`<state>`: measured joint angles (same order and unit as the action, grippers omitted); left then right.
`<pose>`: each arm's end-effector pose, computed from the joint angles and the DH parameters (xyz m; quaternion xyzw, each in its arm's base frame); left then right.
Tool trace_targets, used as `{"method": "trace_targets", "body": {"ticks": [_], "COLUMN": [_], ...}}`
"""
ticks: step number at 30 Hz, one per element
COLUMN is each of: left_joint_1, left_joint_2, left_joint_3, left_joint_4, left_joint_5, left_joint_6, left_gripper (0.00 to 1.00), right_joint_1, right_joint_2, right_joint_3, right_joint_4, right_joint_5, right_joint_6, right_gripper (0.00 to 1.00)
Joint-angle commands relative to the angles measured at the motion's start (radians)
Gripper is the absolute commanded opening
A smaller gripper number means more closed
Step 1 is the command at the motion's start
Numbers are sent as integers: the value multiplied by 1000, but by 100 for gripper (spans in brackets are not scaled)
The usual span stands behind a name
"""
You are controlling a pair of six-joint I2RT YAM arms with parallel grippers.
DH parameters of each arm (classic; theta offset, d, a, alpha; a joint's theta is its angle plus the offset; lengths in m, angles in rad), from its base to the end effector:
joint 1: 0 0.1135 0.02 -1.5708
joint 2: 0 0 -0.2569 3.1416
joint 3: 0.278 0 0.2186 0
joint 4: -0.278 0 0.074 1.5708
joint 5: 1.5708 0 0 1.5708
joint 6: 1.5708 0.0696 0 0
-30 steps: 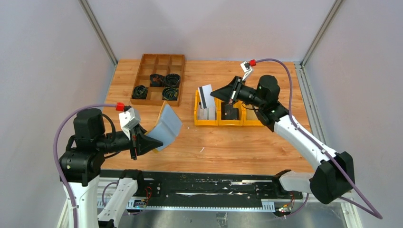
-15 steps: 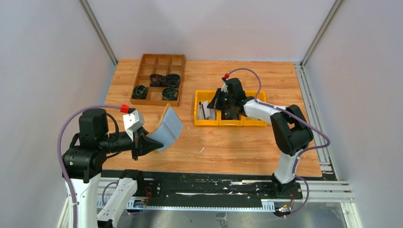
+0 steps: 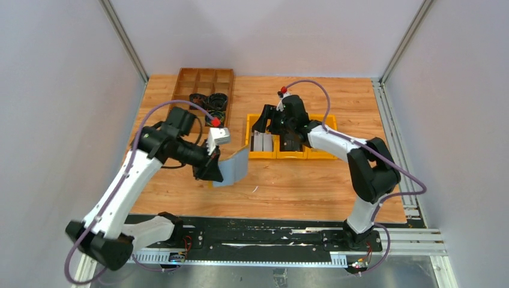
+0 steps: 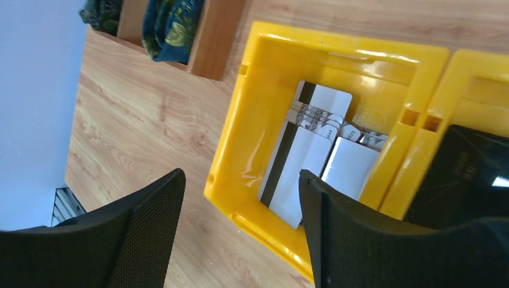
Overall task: Take the credit cards out of the card holder
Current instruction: Place the card holder at the corner of the board, then reset both arms
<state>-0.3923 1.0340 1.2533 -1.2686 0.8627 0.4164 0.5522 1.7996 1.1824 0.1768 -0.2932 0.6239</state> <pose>0.1093 -0.1024 0.3351 0.4444 0.7645 -0.4011 0.2390 0.3399 0.2330 0.2310 -0.0482 0.8377 0.3966 0.3724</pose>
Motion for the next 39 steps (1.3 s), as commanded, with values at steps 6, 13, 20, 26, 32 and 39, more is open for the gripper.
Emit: {"method": "trace_targets", "body": {"ticks": [6, 13, 20, 26, 32, 39], "left_joint_1": [-79, -89, -105, -183, -198, 225], "left_joint_2": [388, 680, 746, 620, 453, 289], "left_joint_3": [33, 25, 1, -37, -94, -217], "left_joint_4": [-121, -108, 237, 253, 295, 731], "left_joint_5": [-361, -642, -970, -817, -766, -599], "left_joint_6": [321, 465, 314, 205, 177, 2], "left_gripper": [3, 13, 60, 48, 90, 100], "right_joint_1": [0, -26, -32, -39, -40, -56], "right_joint_2": [-315, -468, -572, -649, -783, -945], "right_joint_3": [-101, -168, -227, -262, -333, -589], "right_joint_4": [-73, -94, -136, -188, -238, -72], "right_joint_5": [153, 206, 259, 282, 415, 975], "right_joint_6": [-106, -132, -153, -152, -182, -390], "right_gripper": [77, 78, 81, 84, 85, 87]}}
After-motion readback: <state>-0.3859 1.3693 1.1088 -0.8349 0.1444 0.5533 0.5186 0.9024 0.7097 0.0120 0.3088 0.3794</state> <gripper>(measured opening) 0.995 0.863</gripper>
